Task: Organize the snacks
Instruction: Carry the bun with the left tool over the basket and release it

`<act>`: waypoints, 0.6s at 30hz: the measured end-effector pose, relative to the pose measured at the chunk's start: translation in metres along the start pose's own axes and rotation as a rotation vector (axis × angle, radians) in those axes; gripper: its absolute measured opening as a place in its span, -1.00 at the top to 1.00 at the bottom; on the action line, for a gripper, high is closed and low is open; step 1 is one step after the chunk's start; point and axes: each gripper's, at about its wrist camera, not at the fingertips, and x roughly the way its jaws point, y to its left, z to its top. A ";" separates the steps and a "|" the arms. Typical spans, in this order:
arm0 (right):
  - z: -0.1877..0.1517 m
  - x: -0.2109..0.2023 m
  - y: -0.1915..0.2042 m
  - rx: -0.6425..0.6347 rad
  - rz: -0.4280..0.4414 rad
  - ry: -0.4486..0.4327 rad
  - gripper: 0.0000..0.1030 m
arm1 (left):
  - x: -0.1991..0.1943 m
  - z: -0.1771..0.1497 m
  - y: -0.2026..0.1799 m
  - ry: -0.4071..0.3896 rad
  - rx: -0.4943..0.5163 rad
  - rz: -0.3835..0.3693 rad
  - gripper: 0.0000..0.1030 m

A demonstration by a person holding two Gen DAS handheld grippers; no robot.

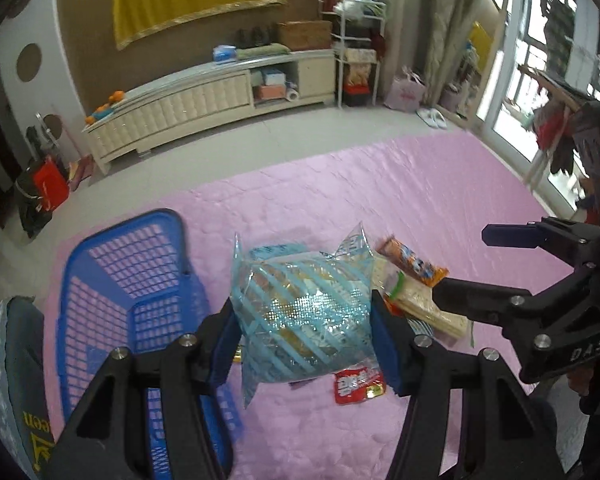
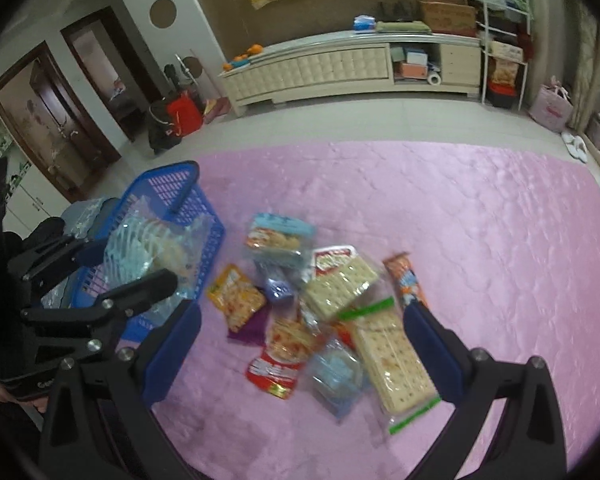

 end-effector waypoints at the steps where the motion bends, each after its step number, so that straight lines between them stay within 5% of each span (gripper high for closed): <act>1: 0.007 0.001 0.006 -0.017 0.001 0.001 -0.99 | -0.002 0.001 0.004 -0.006 -0.006 0.009 -0.10; 13: 0.049 0.046 0.037 -0.066 0.025 0.074 -0.99 | -0.023 0.000 0.088 -0.076 -0.217 0.151 -0.11; 18: 0.058 0.082 0.035 -0.012 0.043 0.149 -0.99 | -0.009 -0.009 0.125 -0.028 -0.317 0.241 -0.11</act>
